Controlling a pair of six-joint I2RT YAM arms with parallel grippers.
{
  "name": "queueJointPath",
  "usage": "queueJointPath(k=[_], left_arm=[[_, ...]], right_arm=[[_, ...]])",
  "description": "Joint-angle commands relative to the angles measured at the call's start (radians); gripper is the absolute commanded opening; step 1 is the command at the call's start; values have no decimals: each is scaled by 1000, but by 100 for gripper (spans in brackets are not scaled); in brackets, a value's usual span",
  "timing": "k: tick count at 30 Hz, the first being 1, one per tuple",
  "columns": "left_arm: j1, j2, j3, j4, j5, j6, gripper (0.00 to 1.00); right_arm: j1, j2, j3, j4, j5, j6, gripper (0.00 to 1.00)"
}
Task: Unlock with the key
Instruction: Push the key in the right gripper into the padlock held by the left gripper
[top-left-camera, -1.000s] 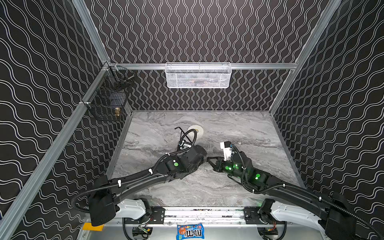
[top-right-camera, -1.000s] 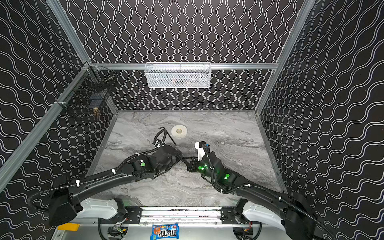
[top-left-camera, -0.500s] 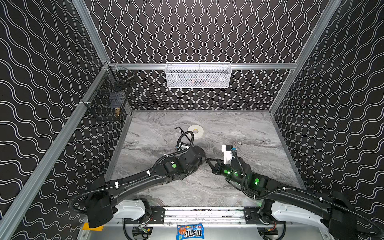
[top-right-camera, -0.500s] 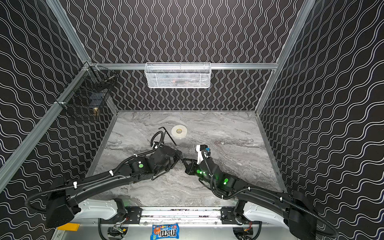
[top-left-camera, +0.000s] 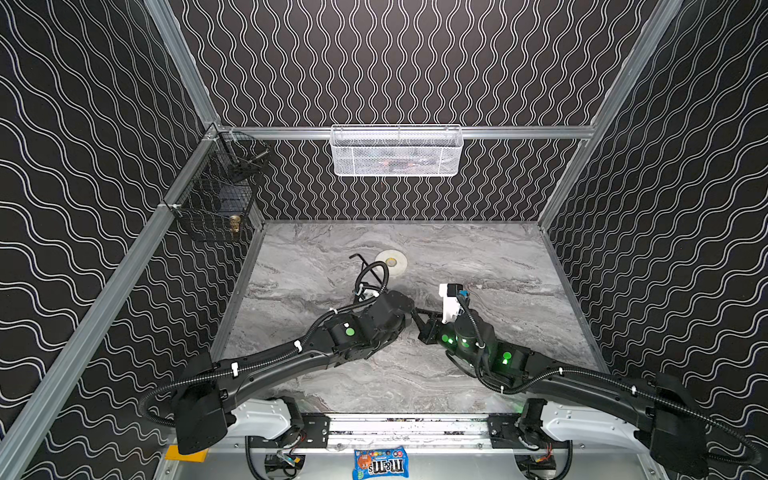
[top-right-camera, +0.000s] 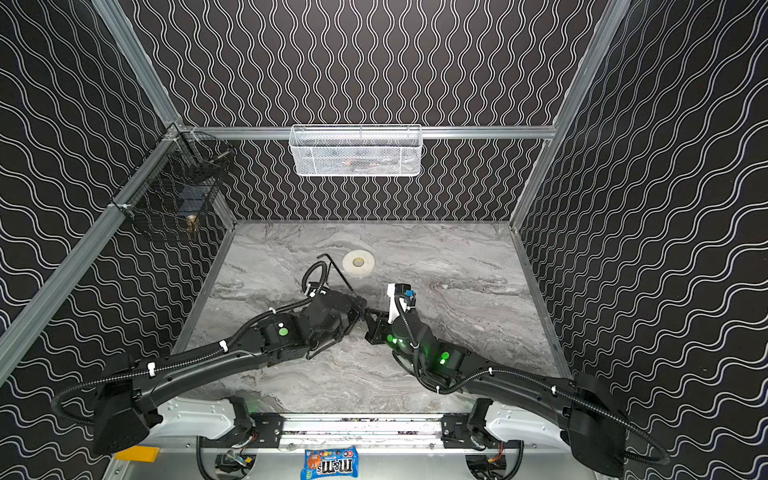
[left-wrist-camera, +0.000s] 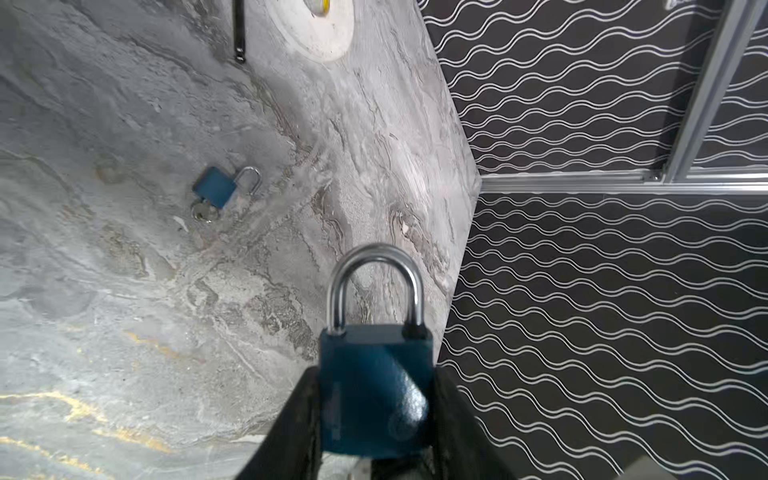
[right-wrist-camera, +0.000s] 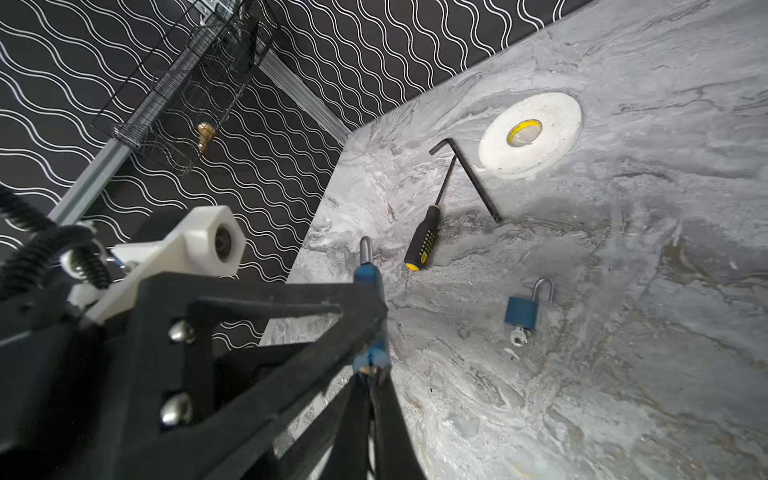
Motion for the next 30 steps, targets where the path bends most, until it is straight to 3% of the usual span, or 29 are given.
queueJointPath(k=[1,3,8,12,17,23,30], left_arm=[[-12,-15,-16,4,111,1,0],[-9,-42,-68,79,94,-14,0],[-2,-63,-49,68,27,9,0],[-2,-67,-104,195,26,-54,0],[-4,-54,-122,304,19,-61,0],[-14,-53,-128,354,-8,-75,0],[-75,-79,-88,304,-46,-65,0]], right_arm=[[-8,-8,33,145,-44,-10,0],[-19,-18,14,137,-84,-14,0],[-20,-16,-9,91,-131,41,0],[-21,5,-1,79,-140,175,0],[-46,46,-34,223,-213,329,0],[-65,26,-62,324,-202,520,0],[-95,58,-107,594,-243,665,0]])
